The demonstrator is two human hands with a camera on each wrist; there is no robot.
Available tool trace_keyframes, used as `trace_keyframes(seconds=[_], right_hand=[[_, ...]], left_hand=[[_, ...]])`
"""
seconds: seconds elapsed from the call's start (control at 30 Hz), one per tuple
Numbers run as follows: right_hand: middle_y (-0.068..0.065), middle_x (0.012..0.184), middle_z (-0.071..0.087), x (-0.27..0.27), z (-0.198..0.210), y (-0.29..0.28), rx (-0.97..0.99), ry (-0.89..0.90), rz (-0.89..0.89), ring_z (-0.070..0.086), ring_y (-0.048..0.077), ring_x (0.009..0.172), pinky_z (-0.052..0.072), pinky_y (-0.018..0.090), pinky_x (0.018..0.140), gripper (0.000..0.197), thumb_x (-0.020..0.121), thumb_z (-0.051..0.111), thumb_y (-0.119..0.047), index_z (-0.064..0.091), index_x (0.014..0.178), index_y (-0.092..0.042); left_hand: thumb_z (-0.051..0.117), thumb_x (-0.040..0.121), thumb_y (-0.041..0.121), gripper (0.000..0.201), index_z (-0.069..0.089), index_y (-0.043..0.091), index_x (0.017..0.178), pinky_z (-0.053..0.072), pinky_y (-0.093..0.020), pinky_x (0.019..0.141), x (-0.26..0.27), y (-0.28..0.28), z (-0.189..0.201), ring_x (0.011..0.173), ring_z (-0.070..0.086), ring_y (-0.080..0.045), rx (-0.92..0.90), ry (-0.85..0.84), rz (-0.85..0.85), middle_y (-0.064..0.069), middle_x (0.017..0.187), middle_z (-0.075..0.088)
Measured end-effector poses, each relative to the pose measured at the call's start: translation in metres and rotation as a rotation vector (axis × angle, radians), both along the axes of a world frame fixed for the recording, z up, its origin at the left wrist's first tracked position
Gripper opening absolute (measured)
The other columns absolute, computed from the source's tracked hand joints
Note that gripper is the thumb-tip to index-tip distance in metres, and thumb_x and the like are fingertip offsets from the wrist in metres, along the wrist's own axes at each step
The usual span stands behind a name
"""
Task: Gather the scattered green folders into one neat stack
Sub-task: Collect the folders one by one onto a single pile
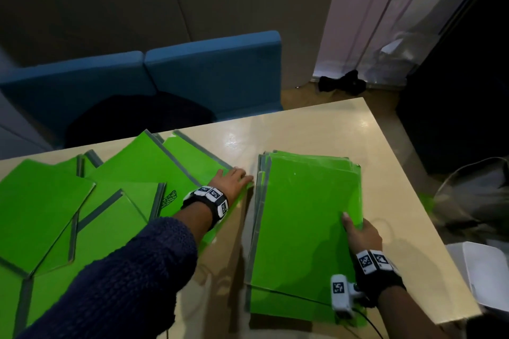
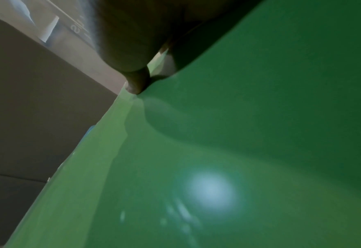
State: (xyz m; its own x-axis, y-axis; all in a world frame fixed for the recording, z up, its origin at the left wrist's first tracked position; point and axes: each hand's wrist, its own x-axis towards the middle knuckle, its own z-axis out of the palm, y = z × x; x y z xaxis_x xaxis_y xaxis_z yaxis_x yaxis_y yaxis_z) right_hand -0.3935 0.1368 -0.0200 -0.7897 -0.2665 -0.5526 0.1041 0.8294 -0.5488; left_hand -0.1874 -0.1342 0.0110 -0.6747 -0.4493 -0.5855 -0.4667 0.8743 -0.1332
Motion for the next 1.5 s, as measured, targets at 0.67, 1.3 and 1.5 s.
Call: trace_keyframes(seconds=[0.67, 1.3, 1.5], right_hand=[[0.029, 0.118, 0.064, 0.004, 0.007, -0.002, 0.024, 0.035, 0.026, 0.060, 0.046, 0.105, 0.046, 0.046, 0.087, 0.061, 0.094, 0.052, -0.056, 0.064, 0.121, -0.002], [0.027, 0.121, 0.064, 0.005, 0.005, -0.002, 0.015, 0.028, -0.049, 0.059, 0.046, 0.109, 0.048, 0.050, 0.095, 0.058, 0.093, 0.055, -0.054, 0.064, 0.124, -0.006], [0.028, 0.125, 0.062, 0.008, 0.013, -0.004, 0.012, 0.022, -0.073, 0.057, 0.047, 0.114, 0.045, 0.048, 0.094, 0.060, 0.094, 0.056, -0.051, 0.059, 0.132, -0.005]], left_hand=[[0.083, 0.055, 0.055, 0.079, 0.035, 0.014, 0.103, 0.032, -0.034, 0.080, -0.005, -0.042, 0.227, 0.093, 0.036, -0.017, 0.003, 0.867, 0.072, 0.000, 0.103, 0.032], [0.086, 0.057, 0.046, 0.091, 0.042, 0.021, 0.132, 0.035, -0.035, 0.095, 0.068, -0.058, 0.068, 0.119, 0.041, -0.022, 0.080, -0.191, -0.257, -0.002, 0.132, 0.042], [0.087, 0.062, 0.036, 0.090, 0.039, 0.020, 0.137, 0.039, -0.033, 0.098, 0.076, -0.065, 0.045, 0.120, 0.042, -0.021, 0.138, -0.171, -0.205, -0.003, 0.135, 0.040]])
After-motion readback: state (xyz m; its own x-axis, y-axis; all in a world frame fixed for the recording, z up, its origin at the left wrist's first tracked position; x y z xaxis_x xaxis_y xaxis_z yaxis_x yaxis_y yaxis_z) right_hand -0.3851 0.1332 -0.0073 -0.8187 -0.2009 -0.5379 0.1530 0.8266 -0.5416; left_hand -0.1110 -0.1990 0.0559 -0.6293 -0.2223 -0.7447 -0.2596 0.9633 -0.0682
